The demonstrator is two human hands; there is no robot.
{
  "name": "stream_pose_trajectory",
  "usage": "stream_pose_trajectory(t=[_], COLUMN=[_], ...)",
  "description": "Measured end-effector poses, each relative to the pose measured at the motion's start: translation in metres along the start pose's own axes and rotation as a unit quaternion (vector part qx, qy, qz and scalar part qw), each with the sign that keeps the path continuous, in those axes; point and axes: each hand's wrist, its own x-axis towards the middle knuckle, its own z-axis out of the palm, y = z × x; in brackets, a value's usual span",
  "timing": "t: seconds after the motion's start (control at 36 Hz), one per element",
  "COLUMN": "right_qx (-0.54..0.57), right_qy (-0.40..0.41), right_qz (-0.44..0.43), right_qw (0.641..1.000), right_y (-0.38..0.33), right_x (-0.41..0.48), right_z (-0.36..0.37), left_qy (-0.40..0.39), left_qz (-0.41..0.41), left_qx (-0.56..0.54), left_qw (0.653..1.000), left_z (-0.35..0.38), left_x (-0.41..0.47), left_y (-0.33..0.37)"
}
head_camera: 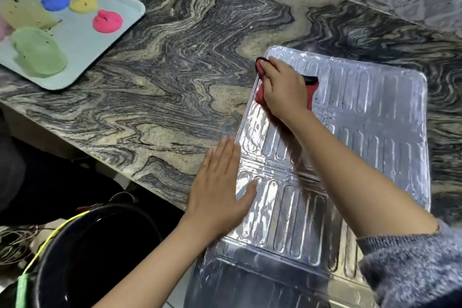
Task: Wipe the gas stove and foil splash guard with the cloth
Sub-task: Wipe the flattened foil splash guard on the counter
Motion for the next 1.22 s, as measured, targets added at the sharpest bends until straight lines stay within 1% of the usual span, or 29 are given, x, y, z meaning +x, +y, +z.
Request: stream_pose_trajectory(t=[0.11,0.17,0.42,0.58,0.69,0.81,0.97,1.11,1.22], right_qx=[-0.003,-0.006,-0.012,-0.021,-0.018,-0.027,-0.041,-0.060,-0.080], right_qy=[-0.003,0.001,0.014,-0.005,-0.009,0.009,0.036,0.055,0.083], right_qz=[-0.005,-0.007,-0.013,0.005,0.022,0.056,0.131,0.203,0.259], right_qw=[1.000,1.000,1.000,1.000,1.000,0.998,0.990,0.976,0.959], right_y=[0.000,0.000,0.000,0.008,0.028,0.057,0.110,0.146,0.154], right_x=[-0.002,-0.003,-0.002,0.024,0.033,0.025,-0.002,-0.031,-0.054], right_z=[-0.001,-0.001,0.001,0.001,-0.006,-0.020,-0.048,-0.071,-0.078], left_qy=[0.051,0.060,0.056,0.058,0.055,0.050,0.050,0.056,0.061], left_qz=[-0.004,0.002,0.013,0.004,-0.001,-0.005,-0.006,-0.012,-0.011], left_qx=[-0.025,-0.023,-0.017,-0.017,-0.016,-0.018,-0.011,-0.012,-0.010], left_qw=[0.998,0.998,0.998,0.998,0.998,0.999,0.999,0.998,0.998], left_z=[-0.008,-0.008,0.001,0.002,0.002,0.003,0.005,0.008,0.011], left_x=[0.034,0.052,0.059,0.059,0.059,0.059,0.060,0.061,0.061], left_y=[0.003,0.003,0.002,0.003,0.003,0.003,0.003,0.002,0.003])
